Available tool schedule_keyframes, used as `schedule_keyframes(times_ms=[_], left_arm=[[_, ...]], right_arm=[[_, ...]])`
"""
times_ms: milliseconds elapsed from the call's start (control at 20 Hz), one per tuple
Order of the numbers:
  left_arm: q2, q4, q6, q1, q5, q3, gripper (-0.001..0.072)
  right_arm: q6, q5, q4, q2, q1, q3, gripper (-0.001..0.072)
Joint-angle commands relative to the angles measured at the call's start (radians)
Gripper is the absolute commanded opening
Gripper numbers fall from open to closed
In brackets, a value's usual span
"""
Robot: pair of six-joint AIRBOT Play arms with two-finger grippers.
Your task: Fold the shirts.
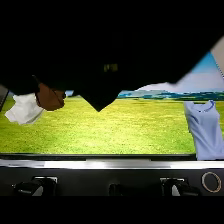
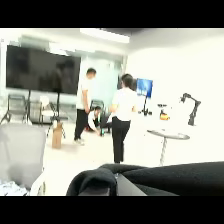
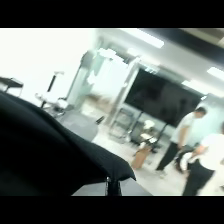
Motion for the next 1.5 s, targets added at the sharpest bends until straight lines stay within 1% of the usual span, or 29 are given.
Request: schedule_keyframes(times_ms=[0, 100, 200, 300, 350, 450, 550, 650, 700, 850, 900, 1000, 1050, 1100, 1150, 1200, 1300, 1350, 1450], left_arm=[[0.009, 0.051, -0.019, 0.001, -0.074, 0.032, 0.0025], [-0.046, 0.108, -0.019, 0.001, -0.202, 0.031, 0.0026], [-0.111, 0.116, -0.018, 0.001, -0.302, -0.005, 0.0026], [-0.190, 0.096, -0.016, 0.000, -0.334, -0.102, 0.0026], [-0.238, 0.085, -0.004, 0.000, -0.330, -0.171, 0.0026], [-0.356, 0.079, -0.001, 0.000, -0.316, -0.296, 0.0026], [-0.502, 0.064, 0.019, 0.000, -0.286, -0.381, 0.0026], [-0.672, 0.047, 0.020, 0.000, -0.269, -0.394, 0.0027], [-0.754, 0.032, 0.019, 0.000, -0.262, -0.394, 0.0027], [-0.931, -0.019, 0.019, 0.000, -0.264, -0.394, 0.0028], [-0.967, -0.034, 0.019, 0.000, -0.264, -0.394, 0.0028], [-0.995, -0.038, 0.028, 0.000, -0.264, -0.391, 0.0030], [-0.995, -0.037, 0.066, 0.003, -0.267, -0.378, 0.0103], [-0.992, -0.033, 0.126, 0.014, -0.301, -0.343, 0.0351], [-0.992, -0.007, 0.167, 0.032, -0.360, -0.286, 0.0565], [-0.992, 0.042, 0.182, 0.056, -0.413, -0.227, 0.0595], [-0.974, 0.060, 0.151, 0.140, -0.433, -0.160, 0.0595], [-0.963, 0.060, 0.137, 0.181, -0.438, -0.160, 0.0594], [-0.964, 0.061, 0.124, 0.250, -0.492, -0.195, 0.0592]], right_arm=[[0.053, 0.139, -0.127, 0.034, 0.000, 0.031, 0.0046], [0.090, 0.299, -0.193, 0.001, 0.000, 0.031, 0.0046], [0.097, 0.473, -0.232, -0.074, 0.000, 0.031, 0.0046], [0.102, 0.650, -0.233, -0.218, 0.000, 0.026, 0.0046], [0.122, 0.692, -0.232, -0.298, 0.000, 0.013, 0.0046], [0.137, 0.680, -0.226, -0.478, 0.001, -0.018, 0.0046], [0.183, 0.607, -0.192, -0.676, 0.001, -0.021, 0.0047], [0.224, 0.547, -0.096, -0.843, 0.001, -0.021, 0.0047], [0.263, 0.537, -0.030, -0.922, 0.001, -0.021, 0.0047], [0.306, 0.541, 0.149, -1.096, 0.003, -0.021, 0.0048], [0.307, 0.538, 0.174, -1.131, 0.009, -0.021, 0.0048], [0.305, 0.509, 0.169, -1.163, 0.031, -0.021, 0.0050], [0.291, 0.473, 0.167, -1.165, 0.033, -0.020, 0.0150], [0.262, 0.439, 0.171, -1.160, 0.028, -0.020, 0.0424], [0.233, 0.439, 0.172, -1.147, 0.013, -0.020, 0.0647], [0.193, 0.452, 0.167, -1.125, -0.010, -0.020, 0.0675], [0.178, 0.508, 0.122, -1.080, -0.071, -0.020, 0.0674], [0.178, 0.572, 0.090, -1.062, -0.100, -0.020, 0.0673], [0.179, 0.715, -0.022, -1.049, -0.138, -0.022, 0.0667]])
